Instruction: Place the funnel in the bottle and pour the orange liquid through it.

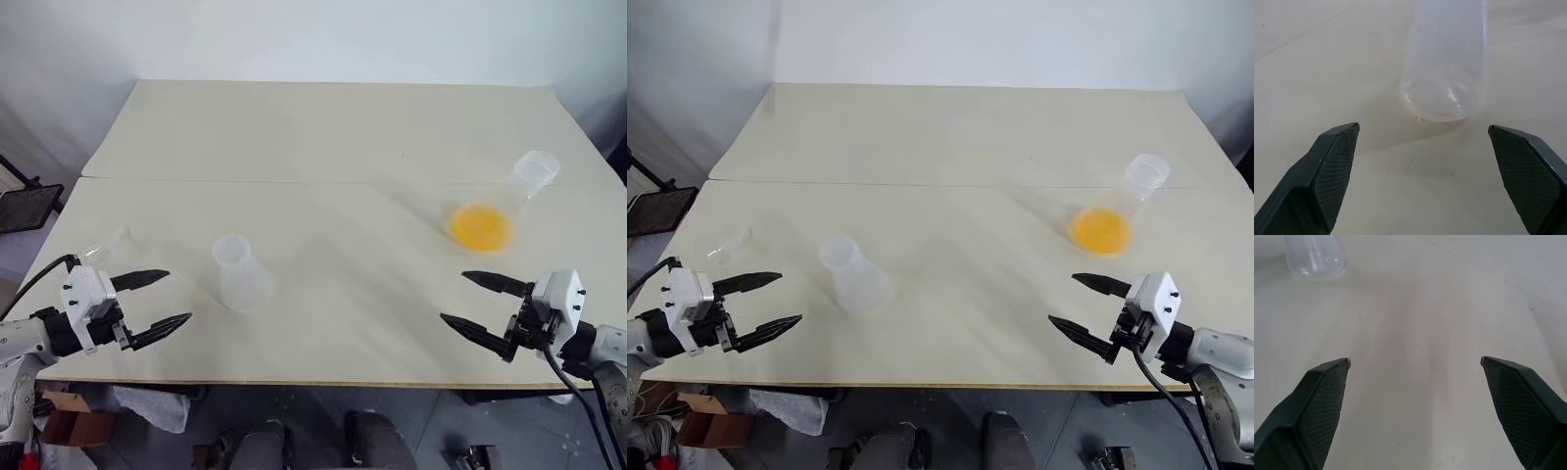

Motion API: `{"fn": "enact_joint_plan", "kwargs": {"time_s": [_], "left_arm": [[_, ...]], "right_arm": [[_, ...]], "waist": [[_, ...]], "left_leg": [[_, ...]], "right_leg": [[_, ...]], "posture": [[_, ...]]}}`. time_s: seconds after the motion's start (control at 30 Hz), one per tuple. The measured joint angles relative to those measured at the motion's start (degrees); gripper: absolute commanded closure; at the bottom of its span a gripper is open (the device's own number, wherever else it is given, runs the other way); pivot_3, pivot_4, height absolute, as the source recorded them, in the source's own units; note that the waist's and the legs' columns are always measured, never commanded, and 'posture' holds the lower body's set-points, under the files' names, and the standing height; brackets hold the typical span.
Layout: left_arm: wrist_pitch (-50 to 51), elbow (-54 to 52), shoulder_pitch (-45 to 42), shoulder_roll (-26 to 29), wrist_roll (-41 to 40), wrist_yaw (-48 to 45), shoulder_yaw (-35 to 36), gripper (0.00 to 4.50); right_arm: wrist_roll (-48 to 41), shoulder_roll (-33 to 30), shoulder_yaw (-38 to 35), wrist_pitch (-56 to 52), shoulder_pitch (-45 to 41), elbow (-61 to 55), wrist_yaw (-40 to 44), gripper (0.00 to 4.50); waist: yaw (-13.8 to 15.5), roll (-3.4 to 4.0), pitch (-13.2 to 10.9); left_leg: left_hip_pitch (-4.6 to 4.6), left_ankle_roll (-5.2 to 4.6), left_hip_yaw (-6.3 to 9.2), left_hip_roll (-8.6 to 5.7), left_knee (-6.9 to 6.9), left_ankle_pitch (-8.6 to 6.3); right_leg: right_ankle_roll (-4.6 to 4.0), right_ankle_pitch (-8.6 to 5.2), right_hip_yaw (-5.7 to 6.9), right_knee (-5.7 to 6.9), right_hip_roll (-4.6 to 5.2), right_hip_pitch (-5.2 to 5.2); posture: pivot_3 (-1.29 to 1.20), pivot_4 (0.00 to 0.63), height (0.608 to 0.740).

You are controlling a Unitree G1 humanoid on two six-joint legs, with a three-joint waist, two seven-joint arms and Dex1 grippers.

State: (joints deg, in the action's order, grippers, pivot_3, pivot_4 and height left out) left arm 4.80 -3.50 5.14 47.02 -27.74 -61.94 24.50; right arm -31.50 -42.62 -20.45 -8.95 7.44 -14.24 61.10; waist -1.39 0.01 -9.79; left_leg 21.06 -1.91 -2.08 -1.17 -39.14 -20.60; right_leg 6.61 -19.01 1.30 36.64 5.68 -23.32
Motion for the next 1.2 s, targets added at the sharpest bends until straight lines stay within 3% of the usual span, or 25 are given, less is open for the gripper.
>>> {"fn": "enact_joint_plan", "kwargs": {"time_s": [0.7,0.87,1.2], "left_arm": [[-0.56,1.91,0.94,-1.64,-0.06,0.60,0.44,0.02],[-1.49,4.18,3.51,-2.18,-0.24,1.06,3.95,0.02],[-2.17,8.39,9.40,-3.91,-2.89,-1.16,10.08,0.02]], "right_arm": [[-1.50,0.31,1.15,-2.82,-3.49,-0.28,-0.61,0.00],[-5.79,0.98,2.77,-6.77,-8.71,-4.66,-2.04,0.00],[-5.57,0.96,7.01,-7.30,-8.91,-8.17,-0.56,0.00]], "waist": [[-0.02,0.00,0.00],[-0.20,0.00,0.00],[0.45,-0.18,0.10]], "left_leg": [[-0.02,0.00,0.00,0.00,-0.04,0.00],[-0.01,0.04,0.01,0.06,-0.04,0.00],[0.00,-0.03,0.05,-0.01,-0.04,-0.03]], "right_leg": [[0.00,0.00,0.01,0.12,0.00,-0.01],[0.00,0.00,0.03,0.17,-0.07,-0.06],[0.00,0.00,0.06,0.07,0.07,0.00]], "posture": [[0.00,0.150,0.740],[0.00,0.150,0.740],[0.00,0.150,0.740]]}}
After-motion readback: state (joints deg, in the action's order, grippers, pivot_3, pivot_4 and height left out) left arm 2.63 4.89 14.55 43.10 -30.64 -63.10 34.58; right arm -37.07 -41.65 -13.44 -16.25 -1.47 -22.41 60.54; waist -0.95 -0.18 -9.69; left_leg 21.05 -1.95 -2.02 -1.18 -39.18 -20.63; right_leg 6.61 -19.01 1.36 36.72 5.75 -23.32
